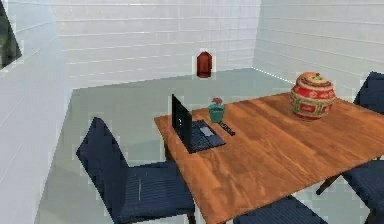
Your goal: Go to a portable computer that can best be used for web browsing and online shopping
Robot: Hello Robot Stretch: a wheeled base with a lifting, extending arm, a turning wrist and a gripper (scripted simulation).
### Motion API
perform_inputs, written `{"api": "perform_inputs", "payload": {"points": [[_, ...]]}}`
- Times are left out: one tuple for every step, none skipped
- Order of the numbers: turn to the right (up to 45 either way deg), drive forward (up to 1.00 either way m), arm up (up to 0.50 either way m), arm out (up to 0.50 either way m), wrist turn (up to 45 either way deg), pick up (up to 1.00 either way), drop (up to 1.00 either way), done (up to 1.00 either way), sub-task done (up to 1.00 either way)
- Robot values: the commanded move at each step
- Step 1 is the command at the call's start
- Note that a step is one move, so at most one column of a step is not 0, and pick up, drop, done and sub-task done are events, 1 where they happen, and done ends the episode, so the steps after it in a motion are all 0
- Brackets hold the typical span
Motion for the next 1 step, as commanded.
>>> {"api": "perform_inputs", "payload": {"points": [[0.0, 0.00, 0.00, 0.00, 0.0, 0.00, 0.00, 1.00, 0.00]]}}
